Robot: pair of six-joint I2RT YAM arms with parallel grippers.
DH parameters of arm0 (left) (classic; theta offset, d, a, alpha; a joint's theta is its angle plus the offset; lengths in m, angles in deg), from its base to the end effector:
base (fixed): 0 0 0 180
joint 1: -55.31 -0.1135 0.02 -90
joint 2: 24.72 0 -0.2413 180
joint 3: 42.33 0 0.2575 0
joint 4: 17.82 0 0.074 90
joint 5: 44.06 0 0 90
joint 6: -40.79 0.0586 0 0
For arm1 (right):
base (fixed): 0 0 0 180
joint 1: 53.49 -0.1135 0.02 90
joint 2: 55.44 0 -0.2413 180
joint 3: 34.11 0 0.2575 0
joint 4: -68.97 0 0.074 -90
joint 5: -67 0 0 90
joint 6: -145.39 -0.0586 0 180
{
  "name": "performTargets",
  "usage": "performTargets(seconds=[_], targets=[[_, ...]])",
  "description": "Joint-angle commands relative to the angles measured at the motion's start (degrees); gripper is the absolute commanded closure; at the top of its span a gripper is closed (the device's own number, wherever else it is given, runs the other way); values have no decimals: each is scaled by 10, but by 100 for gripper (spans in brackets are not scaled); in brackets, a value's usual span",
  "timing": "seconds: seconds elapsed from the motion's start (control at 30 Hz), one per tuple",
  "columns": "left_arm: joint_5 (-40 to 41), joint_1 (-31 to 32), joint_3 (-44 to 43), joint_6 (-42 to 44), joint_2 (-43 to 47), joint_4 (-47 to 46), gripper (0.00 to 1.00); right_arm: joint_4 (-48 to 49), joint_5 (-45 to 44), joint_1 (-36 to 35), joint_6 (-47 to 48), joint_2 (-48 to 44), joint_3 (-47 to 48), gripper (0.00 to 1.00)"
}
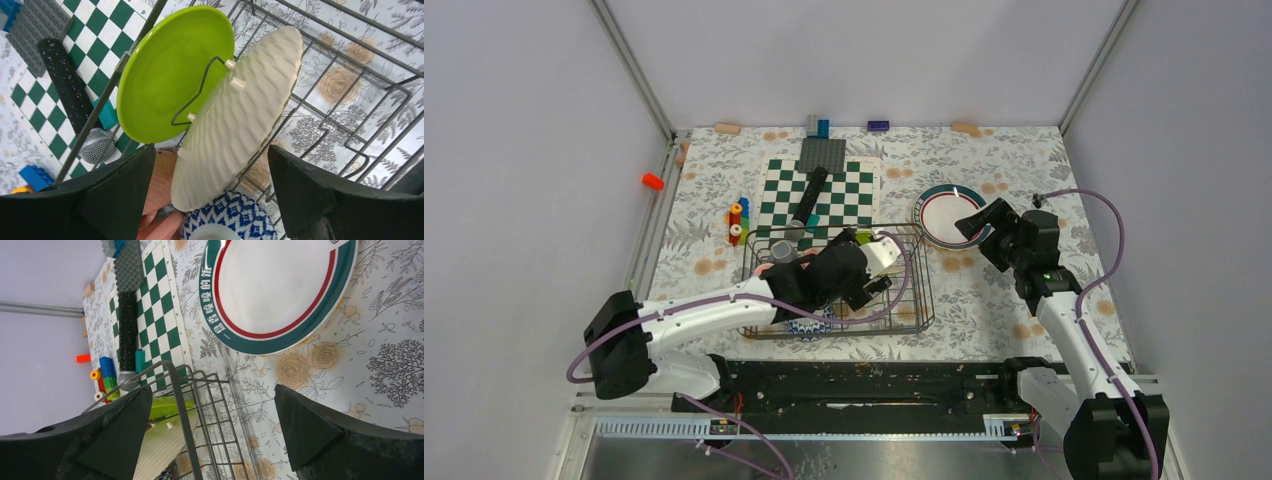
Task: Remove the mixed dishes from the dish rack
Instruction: Pick up the plate from the dish rack.
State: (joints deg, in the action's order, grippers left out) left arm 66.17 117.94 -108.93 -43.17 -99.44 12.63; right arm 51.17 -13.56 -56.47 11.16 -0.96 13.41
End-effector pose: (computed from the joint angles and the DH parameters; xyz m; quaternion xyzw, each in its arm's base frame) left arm 0.1615 -0.2679 0.2295 0.4373 0.7754 -0.0631 0.4511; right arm 0.2543 0.0229 0.2235 0.2542 0.8012 0.2786 0.4645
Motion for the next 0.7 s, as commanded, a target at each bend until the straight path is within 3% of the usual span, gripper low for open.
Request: performTargets(seconds=[0.0, 0.3, 0.43, 0.67], targets=[[23, 2, -41, 51, -19, -1, 19, 32, 48, -1, 15, -13, 0, 0], [17, 2, -52, 115, -41, -4, 44, 32, 48, -1, 22, -31, -4, 0], [23, 1, -68, 132, -60, 7, 48, 32, 47, -1, 23, -37, -6, 0], [20, 1, -95, 158, -86, 37, 64, 34, 48, -1, 25, -39, -7, 0]])
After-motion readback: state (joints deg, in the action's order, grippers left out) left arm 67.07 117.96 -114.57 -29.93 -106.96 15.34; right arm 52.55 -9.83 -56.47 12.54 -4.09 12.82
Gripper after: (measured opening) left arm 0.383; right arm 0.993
